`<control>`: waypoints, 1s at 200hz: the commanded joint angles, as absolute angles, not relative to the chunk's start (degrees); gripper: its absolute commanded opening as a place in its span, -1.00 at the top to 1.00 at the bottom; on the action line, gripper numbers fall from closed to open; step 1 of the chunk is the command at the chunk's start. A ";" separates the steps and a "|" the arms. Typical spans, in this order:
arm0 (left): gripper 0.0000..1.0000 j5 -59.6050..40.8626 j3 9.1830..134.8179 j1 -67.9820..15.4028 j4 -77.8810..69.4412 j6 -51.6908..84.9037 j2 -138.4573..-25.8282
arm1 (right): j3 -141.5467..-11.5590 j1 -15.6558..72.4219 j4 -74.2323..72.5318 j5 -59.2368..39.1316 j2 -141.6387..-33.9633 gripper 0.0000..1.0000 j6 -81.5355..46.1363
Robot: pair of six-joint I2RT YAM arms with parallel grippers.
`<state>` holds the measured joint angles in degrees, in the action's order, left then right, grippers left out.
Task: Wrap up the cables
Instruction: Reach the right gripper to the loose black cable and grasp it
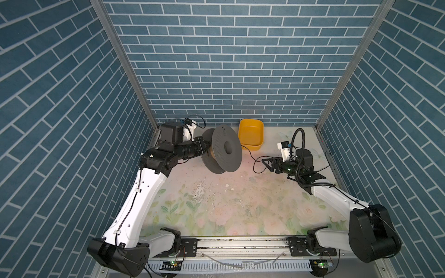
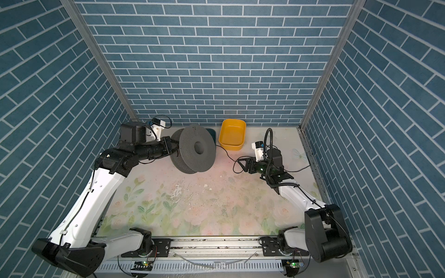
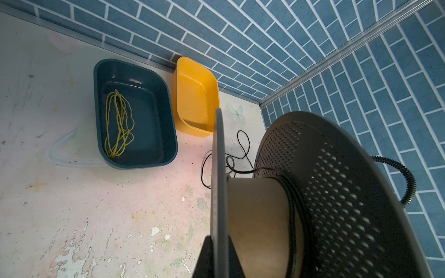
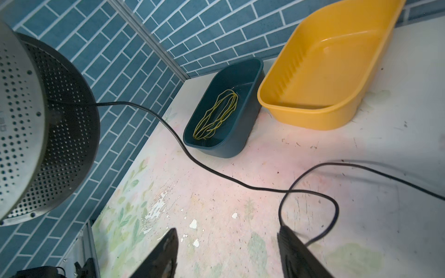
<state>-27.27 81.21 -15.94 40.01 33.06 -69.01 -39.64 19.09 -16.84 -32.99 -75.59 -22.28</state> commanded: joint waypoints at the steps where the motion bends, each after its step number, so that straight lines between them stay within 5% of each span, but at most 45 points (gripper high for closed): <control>1: 1.00 -28.91 83.68 -16.26 36.41 34.27 -67.94 | -42.78 20.84 -21.92 -30.40 -78.97 -0.31 -15.22; 155: 1.00 -31.79 84.13 -16.24 36.48 35.23 -67.82 | -53.47 25.83 -29.54 -25.85 -101.32 -0.14 -3.22; 173: 1.00 -32.26 84.44 -16.26 37.00 35.13 -67.96 | -54.52 25.83 -30.68 -26.46 -102.82 0.14 -4.16; 200: 1.00 -31.35 84.81 -16.26 37.53 34.59 -67.87 | -53.05 26.00 -32.67 -27.59 -102.52 0.93 -5.81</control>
